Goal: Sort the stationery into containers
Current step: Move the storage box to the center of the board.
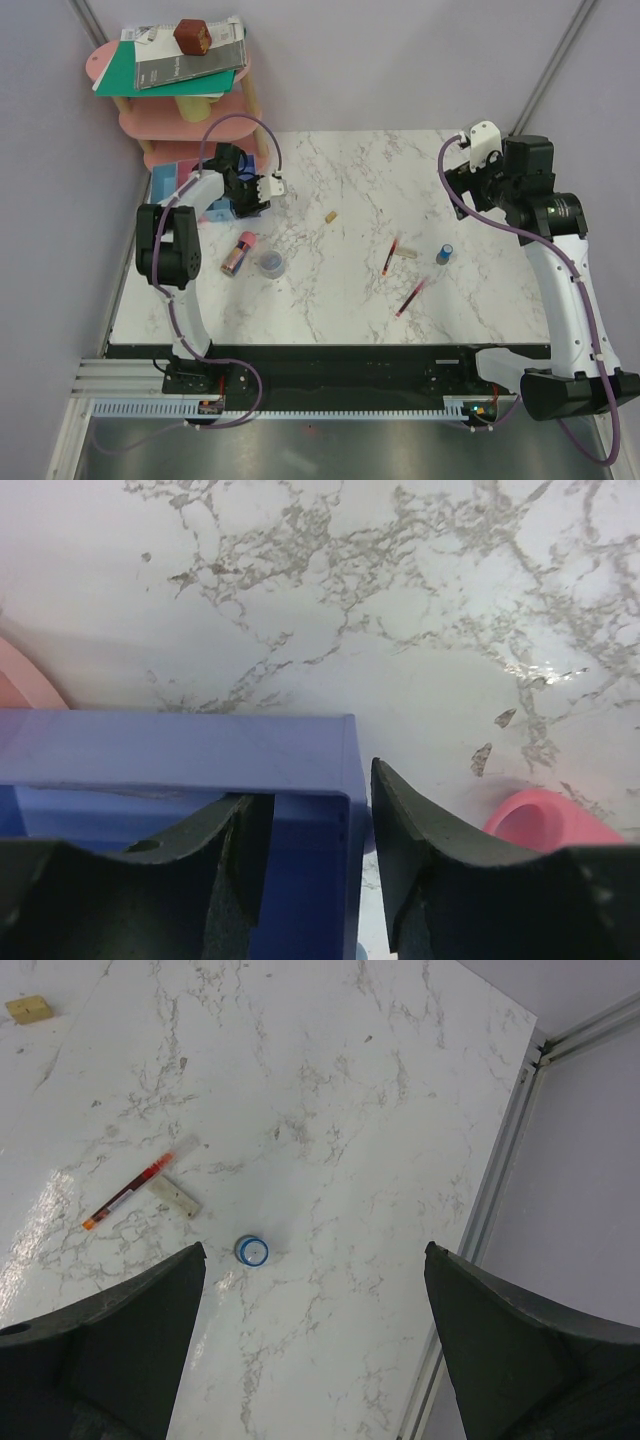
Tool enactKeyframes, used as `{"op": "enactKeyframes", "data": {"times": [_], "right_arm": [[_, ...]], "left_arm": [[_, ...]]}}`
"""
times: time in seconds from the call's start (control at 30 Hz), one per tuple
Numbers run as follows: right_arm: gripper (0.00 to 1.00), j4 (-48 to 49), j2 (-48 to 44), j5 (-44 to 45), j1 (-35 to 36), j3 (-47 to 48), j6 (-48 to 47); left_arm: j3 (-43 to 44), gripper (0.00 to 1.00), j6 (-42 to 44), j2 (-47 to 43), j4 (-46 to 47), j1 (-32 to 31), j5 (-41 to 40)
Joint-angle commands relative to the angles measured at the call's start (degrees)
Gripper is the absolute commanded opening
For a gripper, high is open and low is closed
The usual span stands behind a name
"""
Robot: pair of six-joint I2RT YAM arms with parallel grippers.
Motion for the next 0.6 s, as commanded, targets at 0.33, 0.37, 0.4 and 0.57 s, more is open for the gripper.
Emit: {"op": "enactKeyframes", "data": {"times": [0.33,0.37,0.4,0.57], "right_arm": [[0.98,-0.4,0.1,-0.8,0.3,3.2,1.0],[0.98,-0.4,0.1,-0.8,0.1,3.2,1.1],[0.98,-0.4,0.2,-0.8,0.1,3.3,1.1],[0.98,-0.5,0.0,-0.9,0.1,3.6,1.2]], "left_arm": [[0.4,0.48,-4.4,-1.4,-2.9,-8.0,6.8],[0.4,0.48,-4.7,-1.2,-2.9,-8.5,6.8],[0.5,0.47,-5.1,-1.2,-3.0,-9.0,6.9],[0.1,0.46,-5.8,-0.5,-3.2,-11.8,7.1]]}}
